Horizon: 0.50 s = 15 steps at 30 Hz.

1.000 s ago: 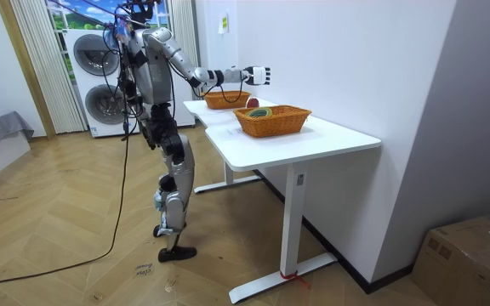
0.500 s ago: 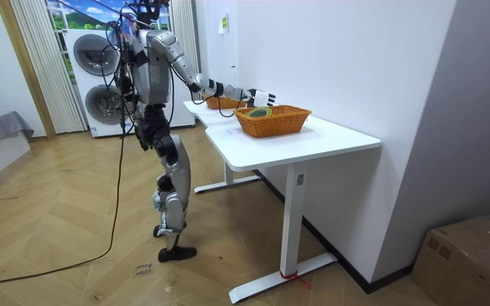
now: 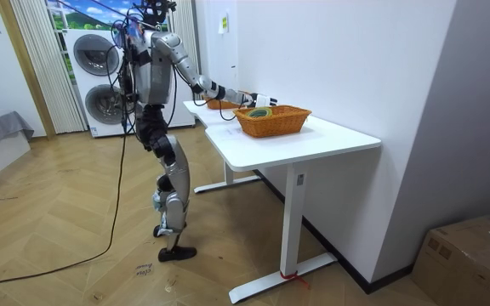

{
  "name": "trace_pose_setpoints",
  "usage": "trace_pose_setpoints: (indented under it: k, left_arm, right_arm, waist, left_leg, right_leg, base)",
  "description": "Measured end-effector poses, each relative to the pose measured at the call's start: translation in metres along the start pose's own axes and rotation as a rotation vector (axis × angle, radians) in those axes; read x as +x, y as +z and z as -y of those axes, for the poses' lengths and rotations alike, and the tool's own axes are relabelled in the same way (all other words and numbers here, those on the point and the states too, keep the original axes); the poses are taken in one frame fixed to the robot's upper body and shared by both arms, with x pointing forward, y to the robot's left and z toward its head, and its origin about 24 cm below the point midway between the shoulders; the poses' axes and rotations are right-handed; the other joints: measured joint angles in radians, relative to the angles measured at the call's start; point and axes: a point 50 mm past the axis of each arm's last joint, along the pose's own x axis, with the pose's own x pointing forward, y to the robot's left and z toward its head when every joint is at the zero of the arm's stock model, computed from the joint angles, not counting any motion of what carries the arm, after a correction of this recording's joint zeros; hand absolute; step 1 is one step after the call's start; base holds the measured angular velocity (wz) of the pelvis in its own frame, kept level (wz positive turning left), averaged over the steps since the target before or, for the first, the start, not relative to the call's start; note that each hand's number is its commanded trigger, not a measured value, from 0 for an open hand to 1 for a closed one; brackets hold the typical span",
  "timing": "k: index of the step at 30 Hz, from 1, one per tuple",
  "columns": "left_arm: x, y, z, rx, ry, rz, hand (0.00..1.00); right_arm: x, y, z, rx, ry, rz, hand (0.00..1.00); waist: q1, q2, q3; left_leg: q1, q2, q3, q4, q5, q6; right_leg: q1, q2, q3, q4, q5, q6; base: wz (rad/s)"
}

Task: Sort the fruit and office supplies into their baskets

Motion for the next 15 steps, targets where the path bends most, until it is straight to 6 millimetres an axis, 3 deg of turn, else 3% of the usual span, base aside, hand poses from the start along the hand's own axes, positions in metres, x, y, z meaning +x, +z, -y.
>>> trace_pose_setpoints:
  k: [10,15]
  left_arm:
    - [0.000,-0.003,0.003,-0.046,0.012,-0.015,0.00]
    - [0.001,0.001,0.002,-0.048,0.006,-0.002,0.00]
  right_arm:
    - [0.000,-0.002,-0.005,-0.101,0.006,-0.001,0.00]
    - [0.001,-0.001,-0.014,-0.174,0.025,0.010,0.00]
  waist:
    - [0.019,-0.037,-0.0020]
    - [0.023,-0.038,-0.0021]
  left_leg:
    - [-0.028,0.001,0.010,0.016,0.002,-0.003]
    - [-0.030,0.001,0.010,0.020,0.002,-0.003]
  right_leg:
    - [-0.032,-0.015,-0.010,0.028,-0.013,-0.013]
    - [-0.029,-0.014,-0.011,0.028,-0.013,-0.012]
  base:
    - [0.00]
    - [0.03]
